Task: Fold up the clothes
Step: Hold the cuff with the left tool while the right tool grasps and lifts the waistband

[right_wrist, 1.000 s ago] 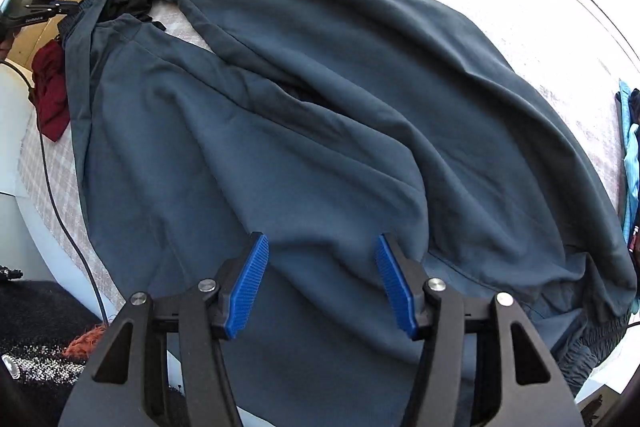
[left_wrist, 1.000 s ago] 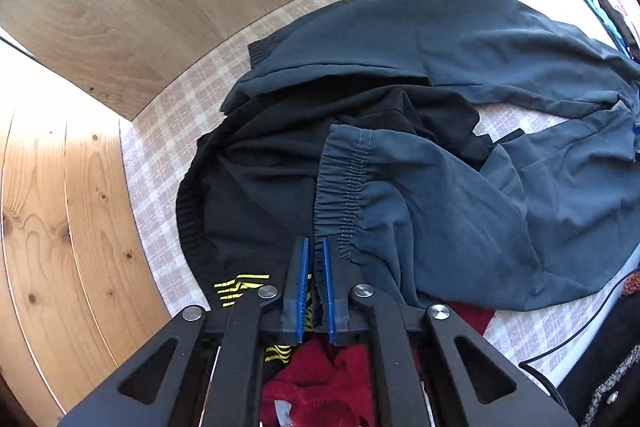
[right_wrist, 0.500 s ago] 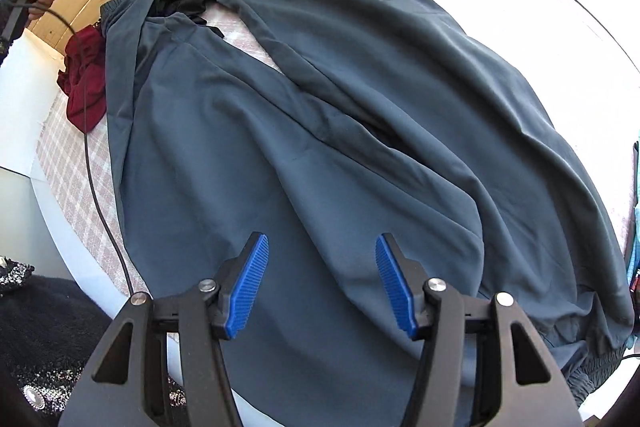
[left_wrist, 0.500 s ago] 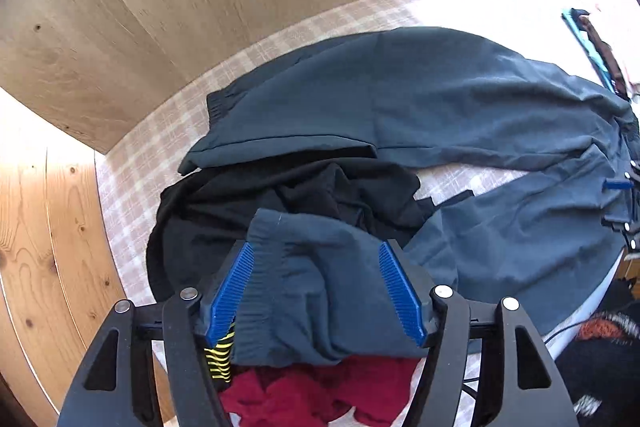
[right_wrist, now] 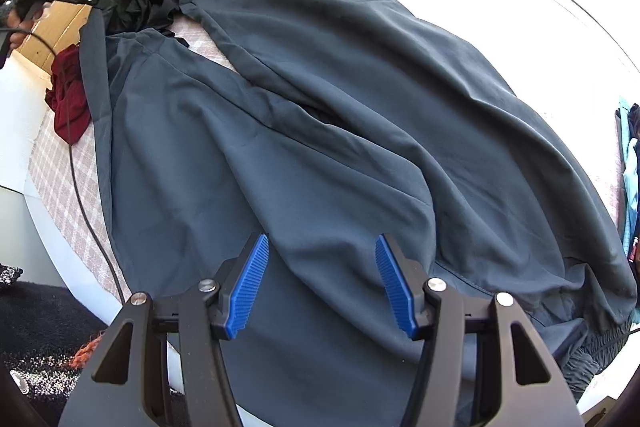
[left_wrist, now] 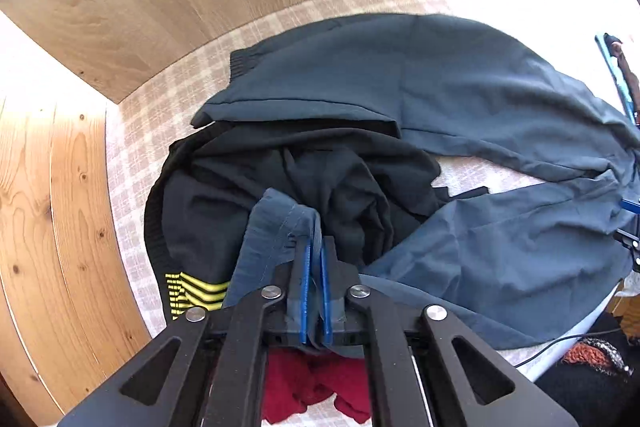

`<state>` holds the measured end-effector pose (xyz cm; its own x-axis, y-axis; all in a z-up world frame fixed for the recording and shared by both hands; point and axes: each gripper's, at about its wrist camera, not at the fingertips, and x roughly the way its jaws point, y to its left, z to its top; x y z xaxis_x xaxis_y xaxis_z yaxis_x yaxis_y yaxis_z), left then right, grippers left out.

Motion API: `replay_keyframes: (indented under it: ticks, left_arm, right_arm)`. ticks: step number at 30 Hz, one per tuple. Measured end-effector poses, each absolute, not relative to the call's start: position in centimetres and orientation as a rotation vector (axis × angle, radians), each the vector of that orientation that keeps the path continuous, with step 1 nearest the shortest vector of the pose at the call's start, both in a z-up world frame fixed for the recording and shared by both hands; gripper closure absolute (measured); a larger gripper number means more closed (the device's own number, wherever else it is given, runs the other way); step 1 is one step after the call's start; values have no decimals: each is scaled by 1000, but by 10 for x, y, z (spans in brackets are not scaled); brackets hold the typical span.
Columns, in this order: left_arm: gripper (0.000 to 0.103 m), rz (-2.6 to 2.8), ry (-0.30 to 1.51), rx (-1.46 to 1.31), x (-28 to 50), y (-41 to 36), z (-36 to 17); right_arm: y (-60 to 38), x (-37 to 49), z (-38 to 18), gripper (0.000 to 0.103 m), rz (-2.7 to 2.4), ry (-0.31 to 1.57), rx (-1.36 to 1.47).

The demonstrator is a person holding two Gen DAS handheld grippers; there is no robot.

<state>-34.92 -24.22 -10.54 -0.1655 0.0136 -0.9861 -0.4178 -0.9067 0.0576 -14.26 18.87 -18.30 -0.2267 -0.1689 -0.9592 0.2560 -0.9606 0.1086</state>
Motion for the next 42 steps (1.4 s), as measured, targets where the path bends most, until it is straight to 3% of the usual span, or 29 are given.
replay_keyframes:
  ticks: [6,11,15,20,24,28,31,35,40,42]
  left_arm:
    - [100,2324,293,-1715,-278,-301,-59]
    - [99,2387,23,-1877,-222,-372,-93]
    - [100,2401,-96,-1854,-210,-379,-107]
    - [100,2424,-147,-1716,-233,-365,-82]
    - [100,2445,-103,-1635,-262,-350,-56]
    - [100,2441,-32,-1594,-290,-331,-38]
    - [100,2420,17,-1590,-304,-315,-34]
    - [100,2374,88,-1616,-315,-294,-38]
    - [100,2330,148,-1623,-319,-274,-38]
    - [100,2328,157,-1630,-320,-272,-39]
  right_arm:
    - [186,-157,-187,47,-2265,88,1772]
    - [220,-124,-179,47,-2418,3,1792]
    - [247,-97,-172,47,-2539,-70,1803]
    - [285,-60,-163,47,-2703,-175,1814]
    - [382,49,-146,47,-2904,-516,1947]
    - [415,117,-165,48,-2972,-818,2011]
    - [423,134,-182,47,-3000,-904,2020]
    - [426,128,-179,48,-3082,-800,1917]
    - [425,91,-170,48,-2948,-319,1906]
    - [430,78,-181,47,-2846,-212,1981]
